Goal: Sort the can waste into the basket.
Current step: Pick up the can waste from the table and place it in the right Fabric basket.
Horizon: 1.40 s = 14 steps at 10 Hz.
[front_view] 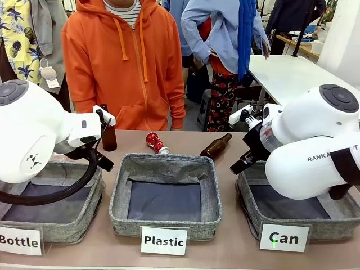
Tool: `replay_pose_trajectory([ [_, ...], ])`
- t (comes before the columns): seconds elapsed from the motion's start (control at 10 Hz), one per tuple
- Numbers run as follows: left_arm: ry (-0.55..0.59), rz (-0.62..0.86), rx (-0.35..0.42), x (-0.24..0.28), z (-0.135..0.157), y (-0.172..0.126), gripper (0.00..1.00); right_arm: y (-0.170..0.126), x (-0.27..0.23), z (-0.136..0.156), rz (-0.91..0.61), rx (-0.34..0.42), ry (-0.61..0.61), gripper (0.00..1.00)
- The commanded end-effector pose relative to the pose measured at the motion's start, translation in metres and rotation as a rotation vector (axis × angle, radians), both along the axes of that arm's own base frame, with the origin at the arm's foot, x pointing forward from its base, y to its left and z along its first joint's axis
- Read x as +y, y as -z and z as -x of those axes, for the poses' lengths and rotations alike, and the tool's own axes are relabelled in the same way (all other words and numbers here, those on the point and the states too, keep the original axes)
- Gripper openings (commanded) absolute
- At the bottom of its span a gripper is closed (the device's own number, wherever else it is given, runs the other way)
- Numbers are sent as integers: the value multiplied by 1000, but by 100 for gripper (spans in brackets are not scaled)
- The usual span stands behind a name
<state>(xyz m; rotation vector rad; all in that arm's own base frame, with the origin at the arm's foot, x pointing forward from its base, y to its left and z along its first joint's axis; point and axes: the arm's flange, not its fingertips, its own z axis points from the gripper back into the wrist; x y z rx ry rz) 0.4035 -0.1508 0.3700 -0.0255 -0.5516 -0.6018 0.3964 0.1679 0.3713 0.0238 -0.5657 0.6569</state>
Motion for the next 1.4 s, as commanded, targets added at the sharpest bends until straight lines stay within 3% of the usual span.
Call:
replay_pose_trajectory([
  [0.0, 1, -1, 0, 0, 0, 0, 100, 0, 0, 0, 0, 0, 0, 100],
  [0.4, 0, 0, 0, 0, 0, 0, 100, 0, 0, 0, 0, 0, 0, 100],
  [0.6, 61, 64, -14, -4, 13, -48, 100, -48, -2, 13, -79, 37, 31, 100],
  [0.7, 45, 111, 25, -3, 24, -76, 100, -77, -3, 22, -106, 56, 125, 100],
  [0.8, 26, 183, 52, -2, 37, -103, 100, -103, -4, 32, -136, 99, 177, 100],
  [1.0, 47, 335, 179, 8, 69, -146, 100, -148, -16, 55, -289, 281, 179, 100],
  [1.2, 199, 555, 356, 56, 95, -173, 100, -172, -46, 71, -456, 442, 160, 100],
  [1.3, 203, 703, 388, 97, 100, -179, 100, -179, -79, 77, -599, 474, 175, 100],
])
